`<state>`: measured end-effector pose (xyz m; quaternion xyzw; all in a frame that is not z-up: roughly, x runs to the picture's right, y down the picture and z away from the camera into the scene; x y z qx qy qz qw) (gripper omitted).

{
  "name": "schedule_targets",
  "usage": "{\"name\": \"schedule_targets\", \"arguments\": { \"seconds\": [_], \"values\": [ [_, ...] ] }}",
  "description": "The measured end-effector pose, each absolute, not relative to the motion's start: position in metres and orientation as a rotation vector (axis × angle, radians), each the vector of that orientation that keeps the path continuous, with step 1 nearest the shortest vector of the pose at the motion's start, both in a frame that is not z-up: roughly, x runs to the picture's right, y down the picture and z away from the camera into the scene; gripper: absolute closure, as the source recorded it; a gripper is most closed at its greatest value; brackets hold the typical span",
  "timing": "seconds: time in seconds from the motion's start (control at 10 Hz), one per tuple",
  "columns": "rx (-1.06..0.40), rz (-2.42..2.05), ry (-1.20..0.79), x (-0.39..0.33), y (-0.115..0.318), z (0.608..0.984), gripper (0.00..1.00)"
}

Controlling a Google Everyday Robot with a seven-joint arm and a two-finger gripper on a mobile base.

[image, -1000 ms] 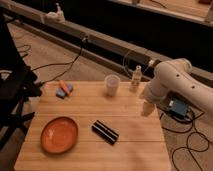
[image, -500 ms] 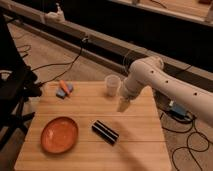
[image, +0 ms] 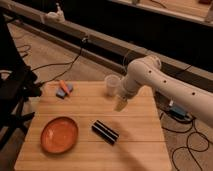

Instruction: Pick up the ceramic bowl

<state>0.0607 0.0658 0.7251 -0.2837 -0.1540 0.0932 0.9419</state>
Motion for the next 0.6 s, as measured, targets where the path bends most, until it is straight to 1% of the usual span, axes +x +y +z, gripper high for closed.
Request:
{"name": "schedule_targets", "arguments": {
  "seconds": [0.2,0.6],
  "values": [
    [-0.607,0.155,-0.359,0.021,0.076,0.736,0.35],
    [-0.628,0.175,-0.420,-0.030,0.080,0.754,0.35]
  ]
}}
